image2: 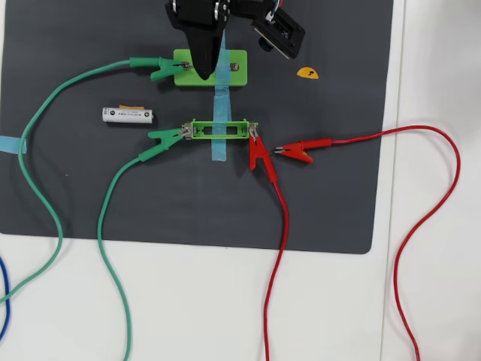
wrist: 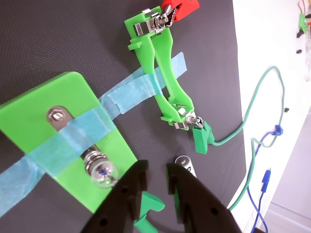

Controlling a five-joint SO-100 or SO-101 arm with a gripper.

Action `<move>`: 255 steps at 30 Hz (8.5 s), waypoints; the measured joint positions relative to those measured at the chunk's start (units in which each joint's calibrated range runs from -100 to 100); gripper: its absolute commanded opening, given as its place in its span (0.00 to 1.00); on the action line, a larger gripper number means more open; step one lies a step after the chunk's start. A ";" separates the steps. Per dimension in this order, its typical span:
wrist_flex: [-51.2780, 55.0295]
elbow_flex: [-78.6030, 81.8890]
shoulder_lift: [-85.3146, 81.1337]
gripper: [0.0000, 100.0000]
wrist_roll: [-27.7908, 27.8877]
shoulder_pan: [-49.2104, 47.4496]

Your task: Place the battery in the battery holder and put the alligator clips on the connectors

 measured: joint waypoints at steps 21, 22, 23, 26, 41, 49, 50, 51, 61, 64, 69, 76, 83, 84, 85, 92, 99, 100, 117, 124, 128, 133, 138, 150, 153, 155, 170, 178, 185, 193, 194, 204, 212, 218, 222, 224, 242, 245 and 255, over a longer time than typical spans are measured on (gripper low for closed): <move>0.00 0.00 0.00 0.01 0.00 0.00; 0.00 0.00 0.00 0.01 0.00 0.00; 0.00 0.00 0.00 0.01 0.00 0.00; 0.00 0.00 0.00 0.01 0.00 0.00; 0.00 0.00 0.00 0.01 0.00 0.00; 0.00 0.00 0.00 0.01 0.00 0.00; 0.00 0.00 0.00 0.01 0.00 0.00; 0.00 0.00 0.00 0.01 0.00 0.00; 0.00 0.00 0.00 0.01 0.00 -0.34; 0.00 0.00 0.00 0.01 0.00 -2.58; -0.26 0.00 0.00 0.01 0.00 -4.37; -3.17 0.00 0.00 0.01 1.50 -4.14; -3.95 0.00 0.00 0.02 7.65 -1.46; -3.95 -0.62 0.08 0.02 8.68 -1.23; -3.95 -1.60 0.34 0.02 9.72 -1.12; -3.95 -12.35 13.44 0.02 17.32 -0.34; -3.86 -32.34 37.80 0.04 21.35 9.29; -3.86 -35.54 41.24 0.06 21.81 11.42; -1.46 -64.15 82.40 0.09 25.85 32.59; -1.46 -64.15 85.93 0.11 26.52 30.80; -1.46 -64.24 86.10 0.12 26.57 29.68; -1.46 -64.24 86.35 0.12 26.57 28.67; -1.46 -64.24 86.52 0.12 26.57 28.56; -1.54 -64.24 93.15 0.12 26.57 28.56; -1.54 -64.24 93.74 0.12 26.57 28.56; -1.54 -64.24 93.74 0.12 26.57 28.56; -1.63 -64.24 93.74 0.13 26.57 27.55; -1.63 -64.24 94.41 0.13 26.57 27.44; -1.63 -64.77 97.61 0.13 26.57 27.44; -1.63 -64.77 98.03 0.13 26.57 27.44; -1.63 -64.77 98.03 0.13 26.57 27.44; -1.63 -64.77 98.53 0.13 26.52 26.76; -1.46 -69.75 104.58 0.12 26.78 26.54; -1.46 -70.28 105.17 0.02 26.78 26.54; -1.46 -70.37 105.17 0.01 26.78 26.54; -1.46 -70.37 105.17 0.01 26.78 26.54; -1.54 -70.37 95.84 0.01 25.07 32.14; -0.69 -70.37 92.99 0.01 23.99 32.14; 14.50 -70.37 79.80 0.01 17.68 18.25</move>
